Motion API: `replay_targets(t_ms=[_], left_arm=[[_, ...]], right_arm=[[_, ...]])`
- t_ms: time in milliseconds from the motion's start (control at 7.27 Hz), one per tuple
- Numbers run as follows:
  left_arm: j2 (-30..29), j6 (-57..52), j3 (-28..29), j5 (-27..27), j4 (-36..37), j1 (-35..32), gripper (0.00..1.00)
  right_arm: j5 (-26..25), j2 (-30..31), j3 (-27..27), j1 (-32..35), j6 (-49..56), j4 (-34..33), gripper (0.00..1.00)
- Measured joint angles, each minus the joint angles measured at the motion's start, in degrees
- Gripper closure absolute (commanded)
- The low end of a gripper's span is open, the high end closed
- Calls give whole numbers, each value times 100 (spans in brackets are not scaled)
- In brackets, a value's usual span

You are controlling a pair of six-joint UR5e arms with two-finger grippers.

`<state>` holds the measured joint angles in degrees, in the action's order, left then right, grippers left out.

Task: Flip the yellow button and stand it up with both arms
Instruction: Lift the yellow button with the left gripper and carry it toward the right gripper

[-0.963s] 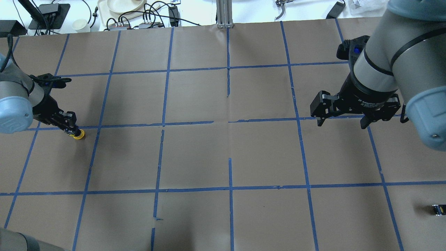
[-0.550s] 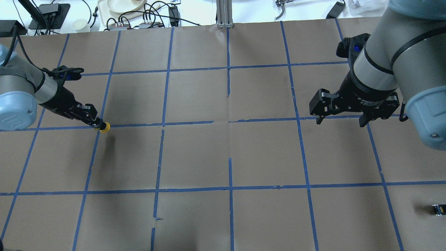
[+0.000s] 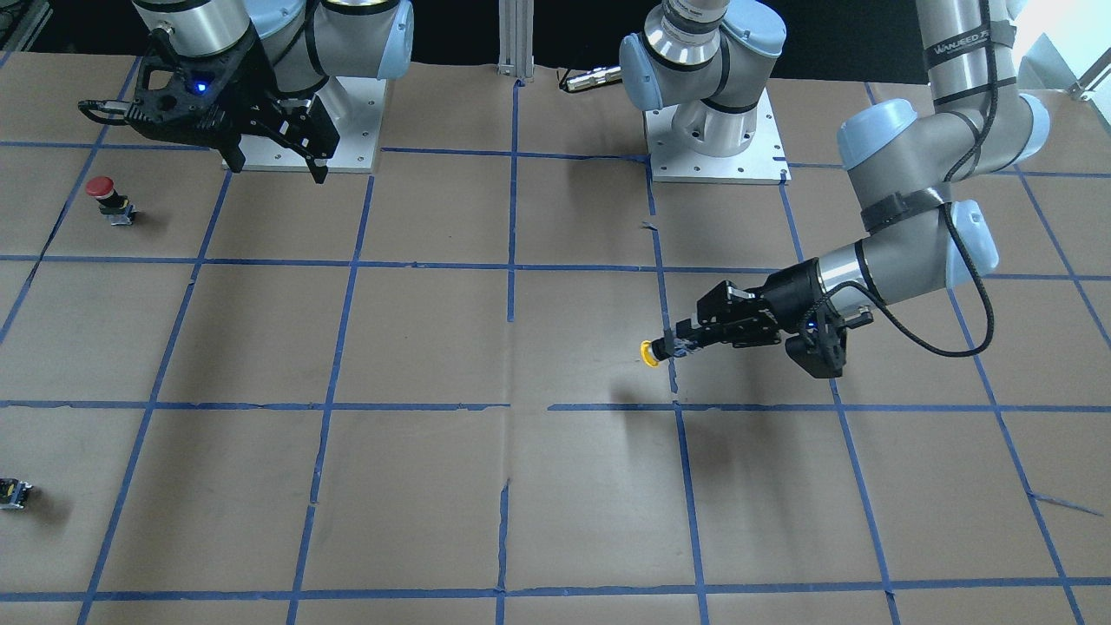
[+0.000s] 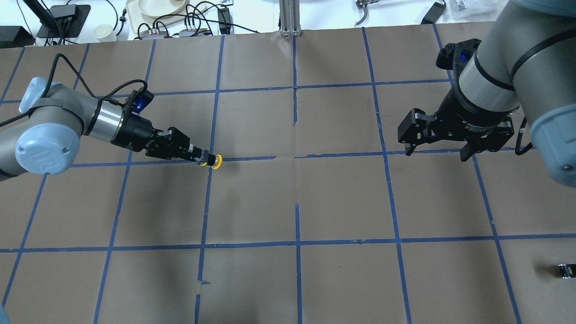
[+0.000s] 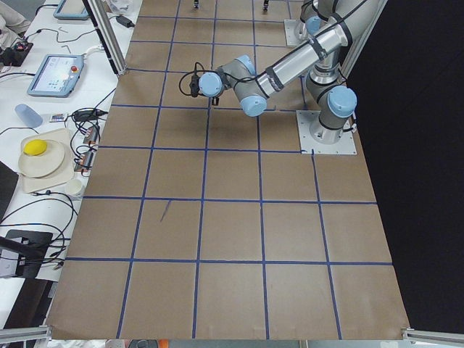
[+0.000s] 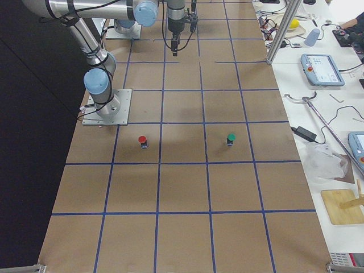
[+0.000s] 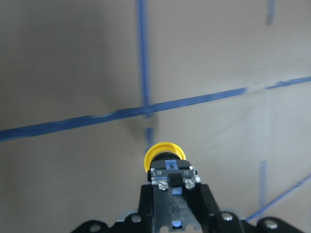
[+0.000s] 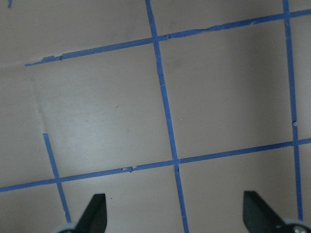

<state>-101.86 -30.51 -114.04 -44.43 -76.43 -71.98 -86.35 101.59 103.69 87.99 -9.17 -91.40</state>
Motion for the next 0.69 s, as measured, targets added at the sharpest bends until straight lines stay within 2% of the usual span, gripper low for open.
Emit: replay_targets(t_ms=[275, 688], left_arm=[[21, 238, -256, 1963, -90, -679, 86], [108, 395, -758, 4588, 1, -1431, 87]], right_arm=[[743, -42, -194, -308, -622, 24, 0], [2557, -51, -321, -930, -1601, 54, 0]])
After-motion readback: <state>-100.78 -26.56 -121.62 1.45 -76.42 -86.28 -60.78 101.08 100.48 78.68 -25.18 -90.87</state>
